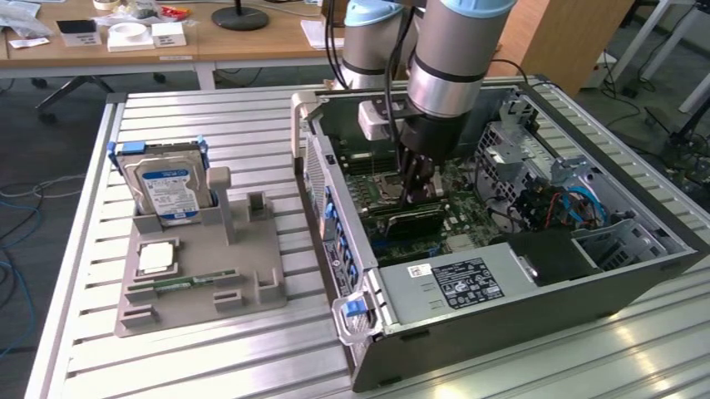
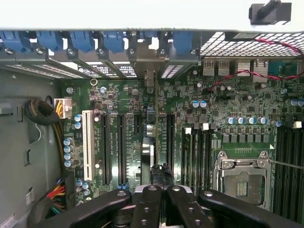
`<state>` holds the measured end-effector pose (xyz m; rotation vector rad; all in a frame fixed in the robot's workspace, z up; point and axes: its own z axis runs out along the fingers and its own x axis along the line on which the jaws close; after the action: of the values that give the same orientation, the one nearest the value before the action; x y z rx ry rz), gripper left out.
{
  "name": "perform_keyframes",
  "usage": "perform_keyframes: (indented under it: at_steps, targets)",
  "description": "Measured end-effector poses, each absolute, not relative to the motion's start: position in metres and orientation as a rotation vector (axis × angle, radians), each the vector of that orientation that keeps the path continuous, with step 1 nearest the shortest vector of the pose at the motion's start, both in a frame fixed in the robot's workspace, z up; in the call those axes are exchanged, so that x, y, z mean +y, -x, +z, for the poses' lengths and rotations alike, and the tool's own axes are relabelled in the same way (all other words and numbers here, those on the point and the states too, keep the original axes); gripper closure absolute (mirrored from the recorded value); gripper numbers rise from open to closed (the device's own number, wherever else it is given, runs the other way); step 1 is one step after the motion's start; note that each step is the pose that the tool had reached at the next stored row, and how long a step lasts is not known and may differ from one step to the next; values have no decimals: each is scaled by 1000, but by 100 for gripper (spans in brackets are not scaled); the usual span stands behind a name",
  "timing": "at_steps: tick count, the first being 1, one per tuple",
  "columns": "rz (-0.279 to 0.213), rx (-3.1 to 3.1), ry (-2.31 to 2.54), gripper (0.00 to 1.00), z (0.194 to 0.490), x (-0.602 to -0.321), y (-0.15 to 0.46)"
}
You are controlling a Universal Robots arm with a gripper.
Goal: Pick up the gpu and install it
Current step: 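Press down on the gpu until it lock into place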
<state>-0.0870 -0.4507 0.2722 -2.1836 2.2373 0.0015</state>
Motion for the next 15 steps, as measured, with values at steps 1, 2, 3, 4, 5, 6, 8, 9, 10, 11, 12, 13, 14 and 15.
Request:
perform_keyframes:
  at_steps: [1, 2, 3, 4, 5, 6, 8, 9, 10, 11, 12, 13, 14, 15]
  targets:
    - [1, 2238, 2184, 89, 272, -451, 87]
    - [1, 2238, 2184, 89, 271, -451, 87]
    - [1, 2237, 2184, 89, 271, -451, 87]
    - [1, 2237, 2184, 89, 270, -451, 87]
    - [1, 2237, 2184, 89, 269, -451, 87]
    - [1, 2237, 2184, 89, 269, -451, 87]
    - [1, 2238, 2184, 89, 269, -451, 87]
    - [1, 2238, 2184, 89, 269, -451, 87]
    - [1, 2238, 2184, 89, 269, -451, 87]
    - [1, 2237, 2184, 89, 268, -451, 87]
    - [1, 2237, 2183, 89, 267, -451, 87]
    - [1, 2237, 2184, 89, 267, -451, 87]
    - [1, 2238, 2184, 89, 267, -451, 87]
    - [1, 2237, 2184, 89, 267, -451, 87]
